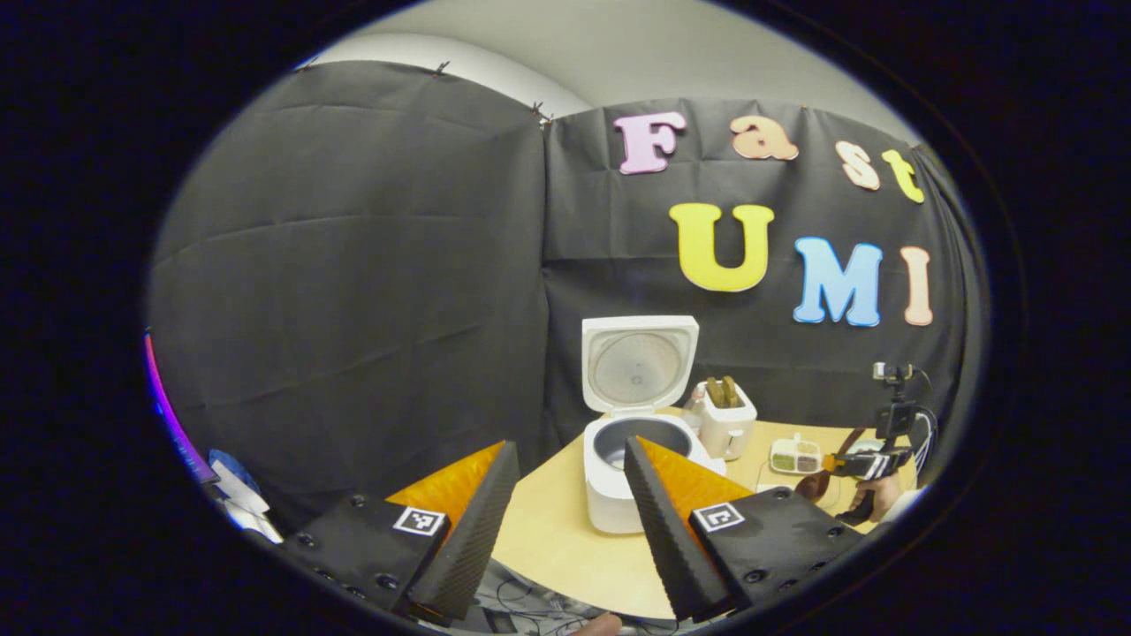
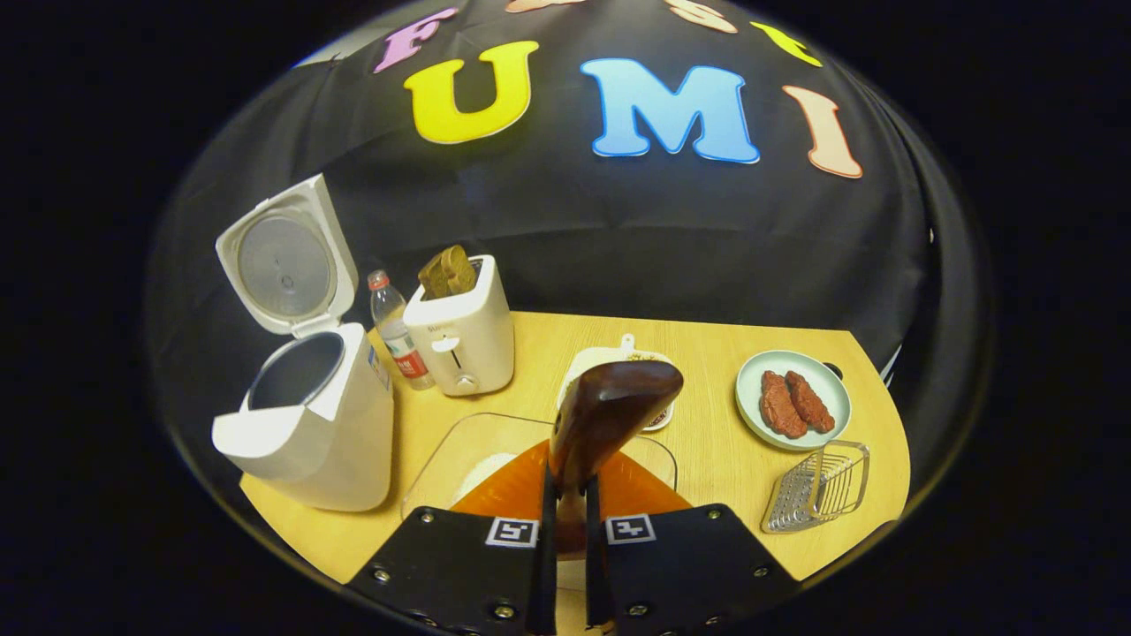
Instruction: Close the left gripper, press the button to open the rice cooker; take a wooden spoon from the chopstick holder with the right hand, scoop a spoonful of rice and pour it into the rice cooker, then put the wooden spoon back into the chopstick holder.
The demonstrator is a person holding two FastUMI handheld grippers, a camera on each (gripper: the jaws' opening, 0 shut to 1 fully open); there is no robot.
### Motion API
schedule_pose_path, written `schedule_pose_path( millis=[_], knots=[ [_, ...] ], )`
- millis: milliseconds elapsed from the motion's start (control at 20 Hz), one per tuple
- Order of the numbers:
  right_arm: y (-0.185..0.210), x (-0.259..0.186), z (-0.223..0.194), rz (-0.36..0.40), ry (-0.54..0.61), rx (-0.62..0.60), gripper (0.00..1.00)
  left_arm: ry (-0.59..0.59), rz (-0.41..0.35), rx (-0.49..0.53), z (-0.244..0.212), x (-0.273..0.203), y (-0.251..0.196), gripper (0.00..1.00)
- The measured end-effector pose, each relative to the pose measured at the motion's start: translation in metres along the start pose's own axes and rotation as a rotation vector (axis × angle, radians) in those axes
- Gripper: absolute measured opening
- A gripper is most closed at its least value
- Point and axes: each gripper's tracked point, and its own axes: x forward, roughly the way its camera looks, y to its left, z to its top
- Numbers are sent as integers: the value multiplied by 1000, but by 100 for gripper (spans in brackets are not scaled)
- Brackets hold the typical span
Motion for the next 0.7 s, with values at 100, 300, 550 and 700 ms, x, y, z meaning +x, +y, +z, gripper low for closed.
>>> schedule_pose_path(
  millis=[100, 300, 550, 700],
  knots=[
    [2, 10, -14, 6, 23, -49, 13, 30, 0, -18, -5, 5, -11, 87],
    [18, 20, -31, 42, 53, -56, 13, 33, 21, 27, -2, 12, -17, 87],
    [42, 25, -30, 124, 108, 136, 14, 43, 38, 24, -1, 8, -21, 87],
    [48, 28, -28, 155, 135, 251, 13, 36, 46, 33, 3, 4, -21, 84]
  ],
)
